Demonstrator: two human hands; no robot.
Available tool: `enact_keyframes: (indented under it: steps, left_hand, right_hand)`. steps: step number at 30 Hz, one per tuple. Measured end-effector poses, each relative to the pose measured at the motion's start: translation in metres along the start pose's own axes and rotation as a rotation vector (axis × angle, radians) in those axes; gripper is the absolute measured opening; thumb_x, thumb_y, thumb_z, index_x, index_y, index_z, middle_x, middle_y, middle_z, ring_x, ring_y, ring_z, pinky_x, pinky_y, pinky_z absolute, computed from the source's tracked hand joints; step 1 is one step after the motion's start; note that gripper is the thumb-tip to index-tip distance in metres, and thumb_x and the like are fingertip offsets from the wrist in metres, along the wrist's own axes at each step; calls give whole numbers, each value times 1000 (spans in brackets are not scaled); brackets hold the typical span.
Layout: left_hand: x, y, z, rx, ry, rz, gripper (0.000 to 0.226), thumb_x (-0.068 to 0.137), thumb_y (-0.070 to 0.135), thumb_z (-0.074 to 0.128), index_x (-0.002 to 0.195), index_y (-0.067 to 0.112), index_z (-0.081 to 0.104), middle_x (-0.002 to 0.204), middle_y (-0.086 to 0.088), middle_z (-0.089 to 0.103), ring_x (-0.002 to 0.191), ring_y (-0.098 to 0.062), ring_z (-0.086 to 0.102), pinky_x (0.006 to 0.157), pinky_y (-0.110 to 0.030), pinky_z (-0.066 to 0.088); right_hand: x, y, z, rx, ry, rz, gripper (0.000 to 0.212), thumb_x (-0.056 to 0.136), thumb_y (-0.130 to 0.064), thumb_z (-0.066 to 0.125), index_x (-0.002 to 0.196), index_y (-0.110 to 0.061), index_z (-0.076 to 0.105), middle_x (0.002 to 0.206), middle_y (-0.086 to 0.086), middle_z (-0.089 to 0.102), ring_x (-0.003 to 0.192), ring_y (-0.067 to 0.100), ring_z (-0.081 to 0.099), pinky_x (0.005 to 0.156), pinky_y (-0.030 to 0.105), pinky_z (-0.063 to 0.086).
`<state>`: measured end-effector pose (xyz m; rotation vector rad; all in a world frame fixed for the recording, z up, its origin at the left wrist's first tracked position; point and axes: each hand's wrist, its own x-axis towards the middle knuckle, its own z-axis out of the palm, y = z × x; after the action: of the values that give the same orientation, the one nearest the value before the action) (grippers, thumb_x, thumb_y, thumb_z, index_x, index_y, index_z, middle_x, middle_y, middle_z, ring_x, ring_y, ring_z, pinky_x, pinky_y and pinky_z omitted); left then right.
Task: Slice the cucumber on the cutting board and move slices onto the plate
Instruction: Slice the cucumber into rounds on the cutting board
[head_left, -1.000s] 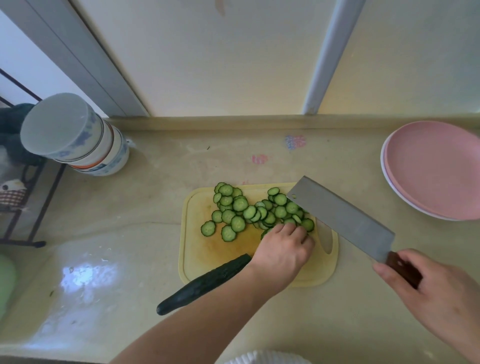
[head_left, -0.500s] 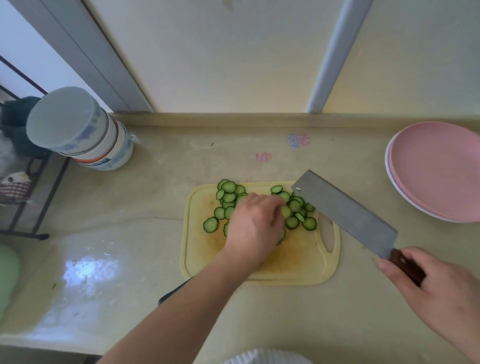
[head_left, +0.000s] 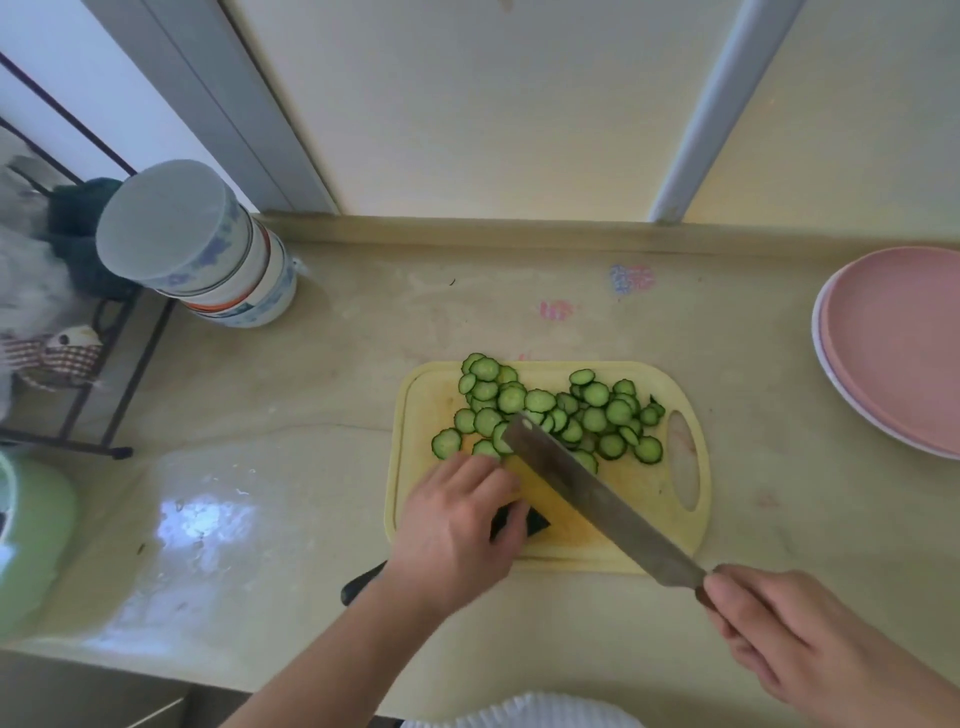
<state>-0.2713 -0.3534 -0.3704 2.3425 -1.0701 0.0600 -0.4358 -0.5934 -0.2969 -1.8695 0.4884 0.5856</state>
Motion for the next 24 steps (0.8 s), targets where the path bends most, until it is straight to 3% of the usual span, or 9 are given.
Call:
enact_keyframes:
  steps: [5,10,14,18,21,24]
  left_hand:
    - [-32,1,11,-15,-61,50,21,87,24,74,106,16,68,108,3,66,90,-20,63,71,-35,55]
    - [-27,-5,15,-31,-80,106,19,98,22,61,111,11,69,111,-2,67,89,-24,64,69,-37,56]
    - [-24,-3,14,-61,-95,111,21,102,24,54,113,12,67,111,-2,68,90,-22,65,69,-34,57]
    - [-28,3,18,24,-27,106,17,99,22,62,106,12,73,111,-1,70,91,-22,65,71,-35,56]
    - [-29,4,17,74,-16,150,19,97,24,65,109,12,73,112,-1,68,90,-23,62,71,-34,55]
    - [-28,7,19,109,4,200,17,91,11,73,108,16,73,108,2,68,83,-23,60,63,-34,50]
  right_hand:
    - [11,1,9,-167,-21,26,56,78,-71,36,67,-16,41,52,-3,35,51,11,32,51,25,28]
    - [17,9,12,-292,22,-12,77,69,-92,25,69,-17,41,51,-5,38,49,5,33,51,27,30]
    - [15,9,11,-274,25,12,74,73,-86,30,70,-13,39,52,-4,34,51,6,30,51,26,27]
    - [14,11,17,-214,5,72,67,76,-75,35,72,-8,36,57,-5,31,53,10,30,53,28,26]
    - [13,11,17,-223,5,66,73,74,-84,31,72,-11,37,55,-5,33,52,7,30,52,28,28]
    - [9,5,12,-254,36,51,82,67,-94,25,70,-13,38,52,-3,35,50,7,31,51,26,28]
